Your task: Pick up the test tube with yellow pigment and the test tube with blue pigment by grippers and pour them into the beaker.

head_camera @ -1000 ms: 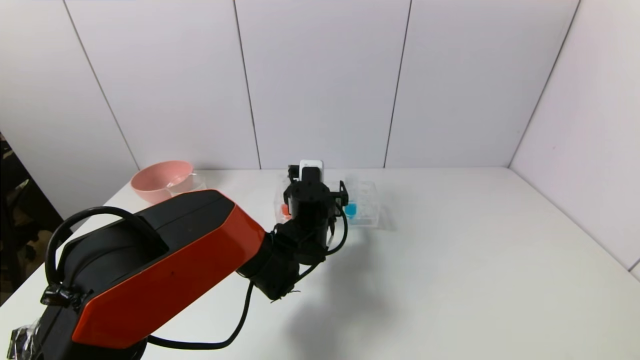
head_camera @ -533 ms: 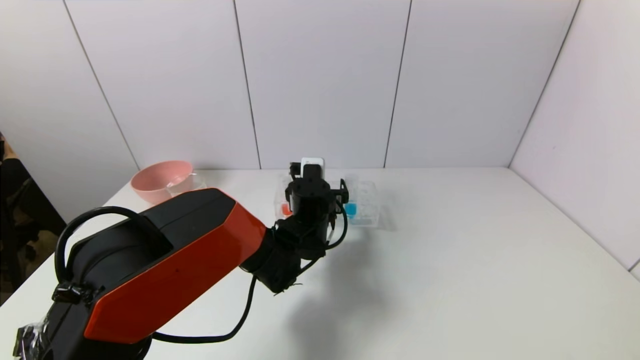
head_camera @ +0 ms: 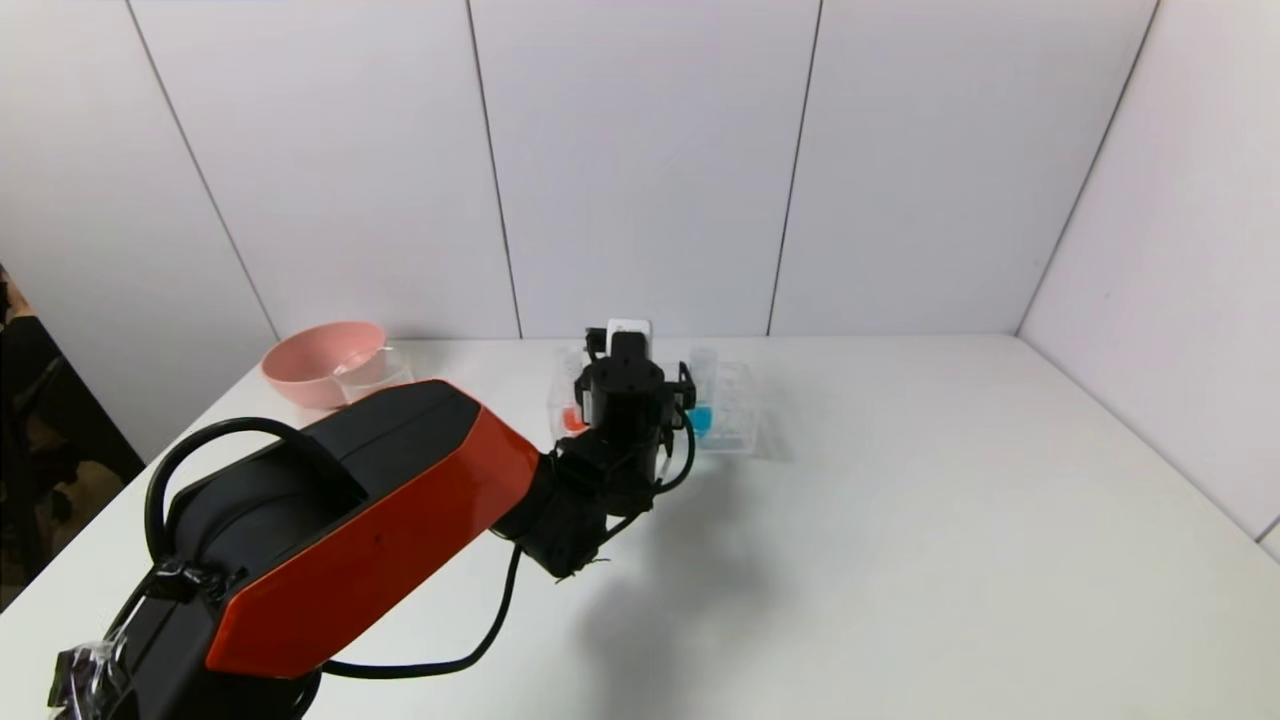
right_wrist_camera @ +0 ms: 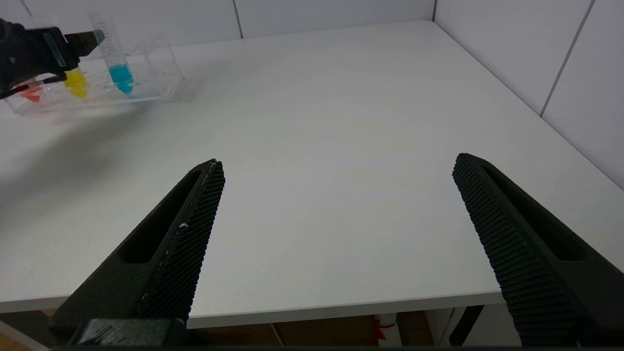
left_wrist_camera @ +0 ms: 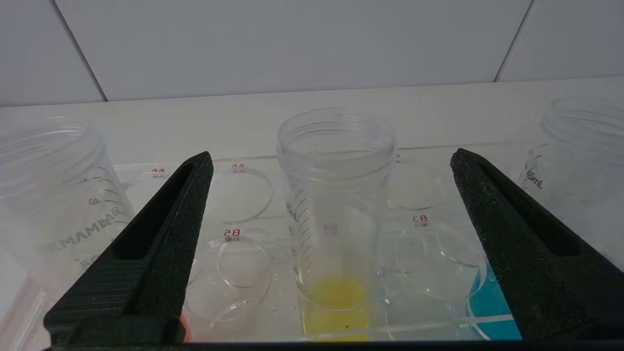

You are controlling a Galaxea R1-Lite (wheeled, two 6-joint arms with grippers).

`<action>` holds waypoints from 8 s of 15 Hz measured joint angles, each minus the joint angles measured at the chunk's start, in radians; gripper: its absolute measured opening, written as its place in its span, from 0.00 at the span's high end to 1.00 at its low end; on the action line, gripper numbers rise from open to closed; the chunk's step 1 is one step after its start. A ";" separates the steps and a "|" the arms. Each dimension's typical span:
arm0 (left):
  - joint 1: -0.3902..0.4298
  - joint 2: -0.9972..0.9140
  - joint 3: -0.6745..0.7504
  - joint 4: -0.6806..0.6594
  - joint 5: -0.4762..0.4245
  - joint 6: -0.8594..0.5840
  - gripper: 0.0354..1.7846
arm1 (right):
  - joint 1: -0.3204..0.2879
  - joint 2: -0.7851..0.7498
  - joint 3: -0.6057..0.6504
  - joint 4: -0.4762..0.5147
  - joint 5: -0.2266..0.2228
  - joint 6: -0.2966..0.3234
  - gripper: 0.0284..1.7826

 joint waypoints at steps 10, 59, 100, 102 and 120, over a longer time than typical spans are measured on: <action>0.035 0.042 -0.080 0.056 -0.017 -0.001 0.09 | 0.000 0.000 0.000 0.000 0.000 0.000 0.04; 0.038 -0.040 -0.099 0.172 -0.028 -0.001 0.71 | 0.000 0.000 0.000 0.000 0.000 0.000 0.04; 0.378 -0.620 0.089 0.594 -0.302 -0.011 0.71 | 0.000 0.000 0.000 0.000 0.000 0.000 0.04; 0.444 -0.656 0.125 0.591 -0.345 -0.011 0.71 | 0.000 0.000 0.000 0.000 0.000 0.000 0.04; 0.822 -0.763 0.242 0.590 -0.624 -0.004 0.71 | 0.000 0.000 0.000 0.000 0.000 0.000 0.04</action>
